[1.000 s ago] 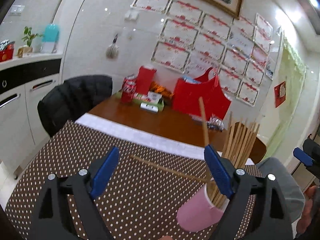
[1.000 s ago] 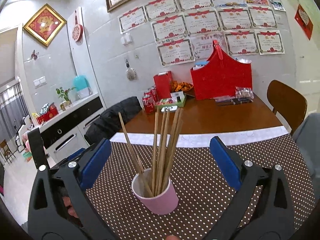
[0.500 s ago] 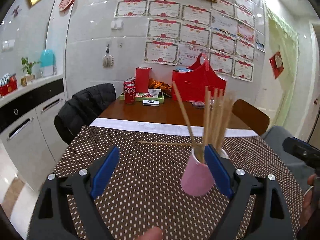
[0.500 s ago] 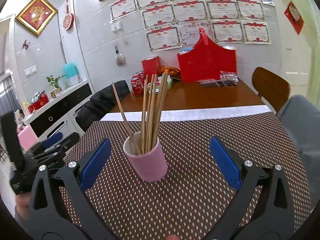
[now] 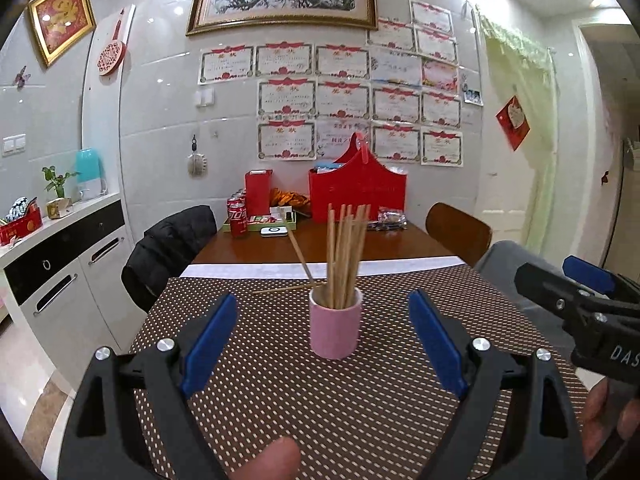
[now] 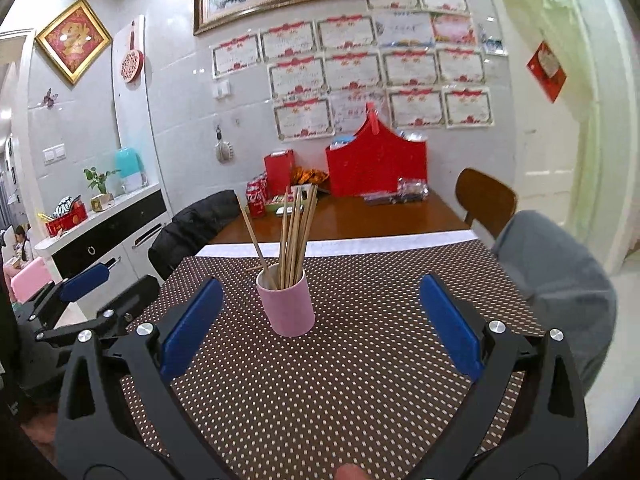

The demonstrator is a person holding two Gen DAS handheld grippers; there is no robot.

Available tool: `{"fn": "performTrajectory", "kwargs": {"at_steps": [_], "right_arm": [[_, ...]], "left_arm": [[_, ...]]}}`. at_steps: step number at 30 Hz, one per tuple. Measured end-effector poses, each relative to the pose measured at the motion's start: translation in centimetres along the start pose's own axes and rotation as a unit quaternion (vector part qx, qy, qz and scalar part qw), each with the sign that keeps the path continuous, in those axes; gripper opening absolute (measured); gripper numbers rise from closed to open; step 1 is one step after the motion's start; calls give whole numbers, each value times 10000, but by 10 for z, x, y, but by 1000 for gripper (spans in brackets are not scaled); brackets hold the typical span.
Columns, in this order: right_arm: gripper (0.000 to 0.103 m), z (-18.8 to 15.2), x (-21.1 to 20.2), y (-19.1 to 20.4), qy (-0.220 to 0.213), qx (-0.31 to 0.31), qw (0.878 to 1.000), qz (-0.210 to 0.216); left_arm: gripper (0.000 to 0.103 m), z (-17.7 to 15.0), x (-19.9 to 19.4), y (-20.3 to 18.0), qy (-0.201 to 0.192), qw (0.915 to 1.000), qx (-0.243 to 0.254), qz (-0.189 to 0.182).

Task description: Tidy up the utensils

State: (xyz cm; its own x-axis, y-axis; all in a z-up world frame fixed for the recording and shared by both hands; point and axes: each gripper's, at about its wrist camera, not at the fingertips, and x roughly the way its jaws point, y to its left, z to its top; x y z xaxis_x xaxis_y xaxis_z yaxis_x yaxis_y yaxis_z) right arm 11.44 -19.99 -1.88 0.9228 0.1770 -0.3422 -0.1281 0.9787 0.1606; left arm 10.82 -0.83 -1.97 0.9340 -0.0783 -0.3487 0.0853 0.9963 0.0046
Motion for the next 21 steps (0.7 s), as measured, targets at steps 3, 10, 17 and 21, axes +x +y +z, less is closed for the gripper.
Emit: {"fn": "performTrajectory", "kwargs": {"at_steps": [3, 10, 17, 21], "right_arm": [[97, -1, -30, 3, -164, -21, 9999, -44], [97, -5, -74, 8, -374, 43, 9993, -87], [97, -10, -98, 9, -535, 68, 9983, -199], [97, -11, -109, 11, -650, 35, 9975, -288]], "left_arm": [[89, -1, -23, -8, -83, 10000, -10, -17], [95, -2, -68, -23, -232, 9997, 55, 10], [98, -1, -89, -29, -332, 9992, 127, 160], [99, 0, -98, -30, -405, 9989, 120, 183]]}}
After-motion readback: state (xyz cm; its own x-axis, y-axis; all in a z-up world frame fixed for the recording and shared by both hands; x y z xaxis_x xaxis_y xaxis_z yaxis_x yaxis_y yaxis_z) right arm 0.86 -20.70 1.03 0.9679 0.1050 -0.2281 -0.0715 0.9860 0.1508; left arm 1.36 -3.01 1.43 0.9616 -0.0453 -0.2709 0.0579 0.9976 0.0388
